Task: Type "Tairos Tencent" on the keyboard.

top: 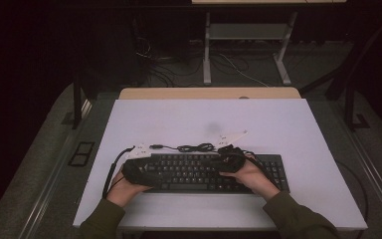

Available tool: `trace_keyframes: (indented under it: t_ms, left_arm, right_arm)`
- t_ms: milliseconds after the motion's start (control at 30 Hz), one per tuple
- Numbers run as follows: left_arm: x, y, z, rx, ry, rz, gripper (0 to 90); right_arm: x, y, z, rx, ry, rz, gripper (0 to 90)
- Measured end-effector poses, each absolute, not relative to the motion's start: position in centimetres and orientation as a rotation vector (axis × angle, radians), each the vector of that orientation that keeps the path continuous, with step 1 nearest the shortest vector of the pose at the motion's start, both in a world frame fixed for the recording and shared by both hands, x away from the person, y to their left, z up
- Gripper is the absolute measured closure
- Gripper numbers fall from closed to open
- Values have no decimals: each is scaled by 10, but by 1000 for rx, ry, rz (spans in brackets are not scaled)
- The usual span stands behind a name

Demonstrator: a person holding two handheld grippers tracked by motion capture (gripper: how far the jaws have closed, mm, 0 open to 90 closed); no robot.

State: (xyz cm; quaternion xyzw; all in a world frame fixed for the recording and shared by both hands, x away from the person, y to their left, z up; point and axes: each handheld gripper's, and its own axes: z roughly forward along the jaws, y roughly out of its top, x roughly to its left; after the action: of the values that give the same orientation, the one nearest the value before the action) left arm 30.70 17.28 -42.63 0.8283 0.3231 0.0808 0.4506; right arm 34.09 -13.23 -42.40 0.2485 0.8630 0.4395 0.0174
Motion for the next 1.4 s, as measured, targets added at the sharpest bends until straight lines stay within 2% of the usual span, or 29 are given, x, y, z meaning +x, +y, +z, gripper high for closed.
trace_keyframes:
  t_ms: [800,1133,1267,1400]
  left_arm:
    - [307,172,-426,2046,798,201,170]
    - [307,172,-426,2047,799,201,170]
    - [307,172,-426,2051,792,202,171]
    - [307,172,-426,2048,796,201,171]
  right_arm:
    - [341,-122,-436,765,2733,1243,891]
    - [340,-126,-430,762,2703,1315,888]
    - [339,-129,-426,751,2691,1358,839]
    - [338,-130,-425,739,2677,1391,746]
